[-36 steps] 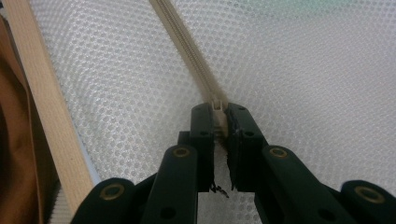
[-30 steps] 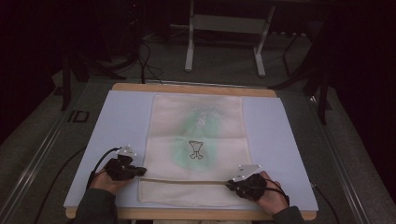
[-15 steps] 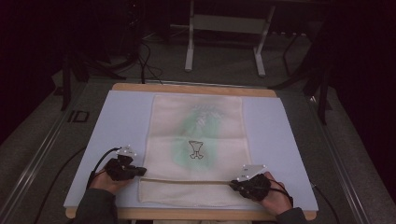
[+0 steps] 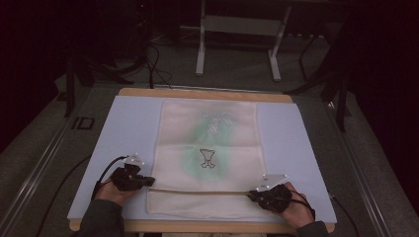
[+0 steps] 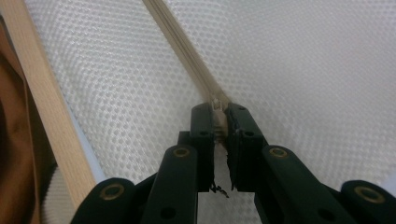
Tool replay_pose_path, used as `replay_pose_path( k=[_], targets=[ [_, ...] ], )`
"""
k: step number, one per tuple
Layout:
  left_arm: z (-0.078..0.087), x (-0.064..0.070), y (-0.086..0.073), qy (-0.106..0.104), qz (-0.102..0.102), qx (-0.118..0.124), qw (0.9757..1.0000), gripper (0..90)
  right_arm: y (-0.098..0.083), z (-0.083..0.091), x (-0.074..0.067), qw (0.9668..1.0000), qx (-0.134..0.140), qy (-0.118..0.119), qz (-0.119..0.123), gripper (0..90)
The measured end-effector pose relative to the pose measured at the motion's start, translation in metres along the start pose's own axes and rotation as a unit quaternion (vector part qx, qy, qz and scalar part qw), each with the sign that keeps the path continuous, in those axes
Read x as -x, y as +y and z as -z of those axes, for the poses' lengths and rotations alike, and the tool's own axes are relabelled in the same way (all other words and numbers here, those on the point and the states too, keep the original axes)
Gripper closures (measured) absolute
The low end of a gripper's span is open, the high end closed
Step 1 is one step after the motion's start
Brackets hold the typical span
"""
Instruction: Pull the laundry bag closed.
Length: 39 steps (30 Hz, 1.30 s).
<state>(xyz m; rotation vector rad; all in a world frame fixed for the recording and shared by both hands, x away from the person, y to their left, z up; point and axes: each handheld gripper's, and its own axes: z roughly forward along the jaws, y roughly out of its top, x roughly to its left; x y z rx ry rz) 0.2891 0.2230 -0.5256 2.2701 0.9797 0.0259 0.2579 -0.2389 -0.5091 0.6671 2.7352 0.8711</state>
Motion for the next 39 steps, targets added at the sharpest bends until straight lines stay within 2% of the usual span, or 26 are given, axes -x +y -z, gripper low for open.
replay_pose_path(
  k=[12, 20, 25, 28, 31, 37, 39],
  targets=[
    [0.000, 0.000, 0.000, 0.001, 0.000, -0.001, 1.0000, 89.8, -0.003, 0.009, 0.008, 1.0000, 0.002, 0.005, 0.000, 82.3],
    [0.000, 0.000, 0.001, 0.002, 0.001, -0.003, 1.0000, 89.8, -0.003, 0.014, 0.019, 0.9995, 0.000, 0.029, 0.011, 82.3],
    [0.000, 0.001, 0.001, 0.004, -0.001, -0.003, 1.0000, 89.8, -0.002, 0.017, 0.023, 0.9993, -0.012, 0.029, 0.019, 82.3],
    [0.000, 0.001, 0.001, 0.004, -0.001, -0.003, 1.0000, 89.8, -0.002, 0.019, 0.026, 0.9992, -0.009, 0.035, 0.013, 82.2],
    [0.000, 0.001, 0.001, 0.004, -0.002, -0.004, 1.0000, 89.8, -0.002, 0.019, 0.030, 0.9991, -0.017, 0.035, 0.015, 82.3],
    [0.000, 0.001, 0.001, 0.005, -0.002, -0.004, 1.0000, 89.8, -0.003, 0.023, 0.033, 0.9991, -0.012, 0.038, 0.017, 82.3],
    [0.000, 0.001, 0.001, 0.005, -0.002, -0.004, 1.0000, 89.8, -0.004, 0.024, 0.035, 0.9992, -0.023, 0.026, 0.018, 82.3]
  ],
)
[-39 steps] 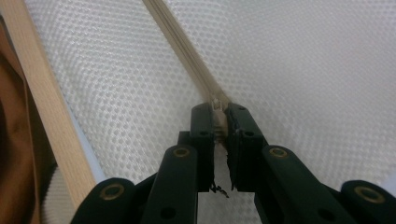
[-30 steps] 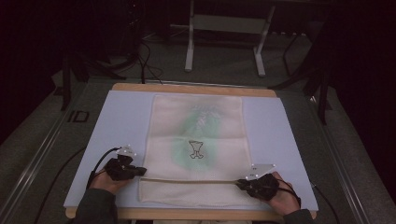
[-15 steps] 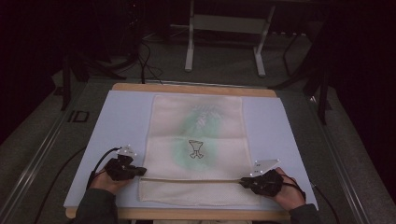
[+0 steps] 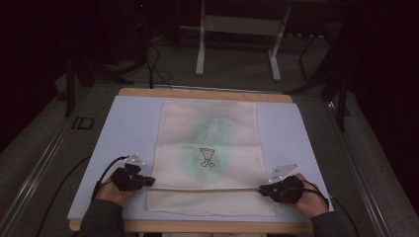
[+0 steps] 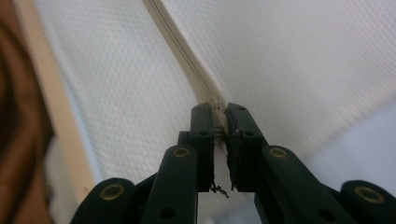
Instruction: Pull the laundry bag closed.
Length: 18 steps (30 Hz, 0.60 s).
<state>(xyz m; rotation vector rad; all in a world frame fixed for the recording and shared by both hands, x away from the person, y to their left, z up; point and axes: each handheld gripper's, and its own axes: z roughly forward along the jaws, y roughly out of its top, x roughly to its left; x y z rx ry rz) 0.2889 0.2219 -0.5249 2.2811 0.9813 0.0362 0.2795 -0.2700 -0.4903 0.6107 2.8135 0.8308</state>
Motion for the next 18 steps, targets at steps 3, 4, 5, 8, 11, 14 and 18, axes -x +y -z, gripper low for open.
replay_pose_path(
  k=[3, 4, 5, 8, 11, 14, 18],
  targets=[
    [0.000, 0.000, 0.000, -0.001, 0.000, 0.000, 1.0000, 89.8, -0.008, 0.007, 0.005, 0.9999, 0.004, -0.004, -0.014, 82.3],
    [0.000, 0.000, 0.000, -0.001, 0.001, 0.000, 1.0000, 89.8, -0.011, 0.009, 0.005, 0.9998, 0.007, -0.004, -0.018, 82.3],
    [0.000, 0.000, 0.000, -0.001, 0.001, 0.000, 1.0000, 89.8, -0.015, 0.012, 0.006, 0.9997, 0.010, -0.004, -0.021, 82.3],
    [0.000, 0.000, 0.000, 0.000, 0.001, 0.000, 1.0000, 89.8, -0.018, 0.013, 0.007, 0.9996, 0.015, 0.002, -0.022, 82.3],
    [0.000, 0.001, 0.000, 0.001, 0.001, 0.000, 1.0000, 89.8, -0.023, 0.009, 0.007, 0.9996, 0.012, 0.007, -0.026, 82.3],
    [0.000, 0.000, 0.000, 0.000, 0.001, 0.000, 1.0000, 89.8, -0.025, 0.008, 0.006, 0.9992, 0.018, 0.006, -0.035, 82.3],
    [0.000, 0.001, 0.000, 0.003, 0.000, 0.000, 1.0000, 89.8, -0.029, 0.005, 0.006, 0.9983, 0.033, 0.008, -0.047, 81.2]
  ],
)
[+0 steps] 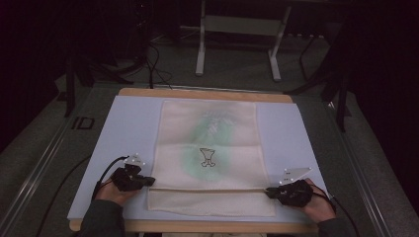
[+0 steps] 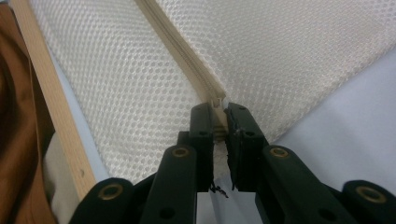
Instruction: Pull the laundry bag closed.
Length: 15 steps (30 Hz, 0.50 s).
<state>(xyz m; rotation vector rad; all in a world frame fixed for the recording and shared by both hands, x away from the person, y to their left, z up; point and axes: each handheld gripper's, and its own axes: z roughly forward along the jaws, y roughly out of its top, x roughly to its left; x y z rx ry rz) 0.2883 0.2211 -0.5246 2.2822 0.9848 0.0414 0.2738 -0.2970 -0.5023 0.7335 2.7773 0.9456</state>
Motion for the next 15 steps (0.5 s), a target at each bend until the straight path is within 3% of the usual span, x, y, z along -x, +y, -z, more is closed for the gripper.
replay_pose_path(
  k=[7, 15],
  targets=[
    [0.0000, -0.0004, 0.0000, -0.003, 0.008, 0.003, 1.0000, 89.4, -0.0055, 0.0016, 0.0017, 0.9993, 0.031, -0.001, -0.019, 66.8],
    [0.0027, 0.0012, 0.0001, -0.007, 0.001, 0.011, 0.9999, 86.1, -0.0101, 0.0038, 0.0064, 0.9964, 0.060, -0.035, -0.050, 59.4]
  ],
)
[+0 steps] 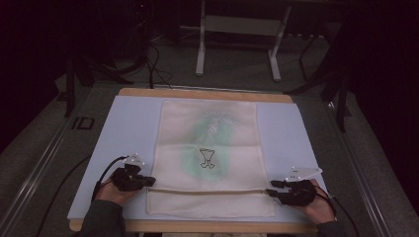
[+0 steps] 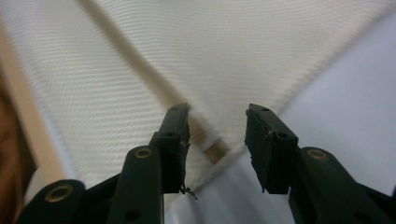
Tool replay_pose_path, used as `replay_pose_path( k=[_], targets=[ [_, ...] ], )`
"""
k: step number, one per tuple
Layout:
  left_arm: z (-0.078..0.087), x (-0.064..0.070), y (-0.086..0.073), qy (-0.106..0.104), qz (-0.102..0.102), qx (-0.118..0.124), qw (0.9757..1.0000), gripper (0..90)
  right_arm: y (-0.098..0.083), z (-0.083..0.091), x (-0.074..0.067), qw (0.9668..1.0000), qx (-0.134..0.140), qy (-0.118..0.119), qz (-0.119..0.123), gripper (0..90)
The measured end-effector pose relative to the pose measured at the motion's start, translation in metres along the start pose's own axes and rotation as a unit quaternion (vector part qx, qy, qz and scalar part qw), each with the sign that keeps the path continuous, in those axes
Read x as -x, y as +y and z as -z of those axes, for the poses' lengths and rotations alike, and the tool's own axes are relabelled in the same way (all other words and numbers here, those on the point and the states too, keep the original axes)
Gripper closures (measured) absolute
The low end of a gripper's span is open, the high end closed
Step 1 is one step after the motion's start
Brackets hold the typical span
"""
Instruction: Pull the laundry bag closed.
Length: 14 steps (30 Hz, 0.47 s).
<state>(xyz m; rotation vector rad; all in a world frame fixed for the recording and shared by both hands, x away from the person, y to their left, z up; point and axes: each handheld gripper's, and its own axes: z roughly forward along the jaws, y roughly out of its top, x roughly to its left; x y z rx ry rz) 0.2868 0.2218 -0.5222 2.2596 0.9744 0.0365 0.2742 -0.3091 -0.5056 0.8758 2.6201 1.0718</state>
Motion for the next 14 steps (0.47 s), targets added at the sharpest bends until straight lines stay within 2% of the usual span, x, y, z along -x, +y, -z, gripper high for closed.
replay_pose_path(
  k=[1, 2, 3, 5, 6, 9, 11, 12, 13, 14],
  targets=[
    [0.003, 0.000, 0.000, 0.002, -0.002, 0.011, 0.9999, 85.7, -0.002, -0.001, 0.003, 0.9997, 0.008, -0.017, -0.016, 56.9],
    [0.003, 0.000, 0.000, 0.002, -0.002, 0.011, 0.9999, 85.1, -0.002, 0.000, 0.004, 0.9993, 0.012, -0.026, -0.025, 56.3],
    [0.006, -0.001, -0.001, 0.011, 0.000, 0.025, 0.9996, 84.1, -0.003, 0.000, 0.006, 0.9986, 0.019, -0.035, -0.033, 55.8],
    [0.008, -0.002, -0.001, 0.024, 0.004, 0.035, 0.9991, 82.6, -0.004, 0.001, 0.010, 0.9966, 0.029, -0.056, -0.052, 54.9],
    [0.008, -0.002, -0.001, 0.024, 0.004, 0.035, 0.9991, 82.0, -0.006, 0.001, 0.011, 0.9955, 0.033, -0.065, -0.061, 54.1],
    [0.013, -0.006, -0.003, 0.061, 0.023, 0.056, 0.9963, 77.6, -0.010, 0.003, 0.015, 0.9917, 0.045, -0.092, -0.078, 53.2],
    [0.014, -0.010, -0.004, 0.089, 0.036, 0.064, 0.9933, 71.3, -0.013, 0.003, 0.018, 0.9876, 0.054, -0.112, -0.096, 50.8],
    [0.014, -0.010, -0.004, 0.089, 0.036, 0.064, 0.9933, 67.5, -0.013, 0.003, 0.018, 0.9876, 0.054, -0.112, -0.096, 50.8],
    [0.015, -0.015, -0.006, 0.115, 0.053, 0.068, 0.9896, 63.9, -0.016, 0.003, 0.022, 0.9844, 0.056, -0.123, -0.113, 48.2],
    [0.015, -0.015, -0.006, 0.115, 0.053, 0.068, 0.9896, 60.5, -0.016, 0.003, 0.022, 0.9844, 0.056, -0.123, -0.113, 48.2]
  ],
)
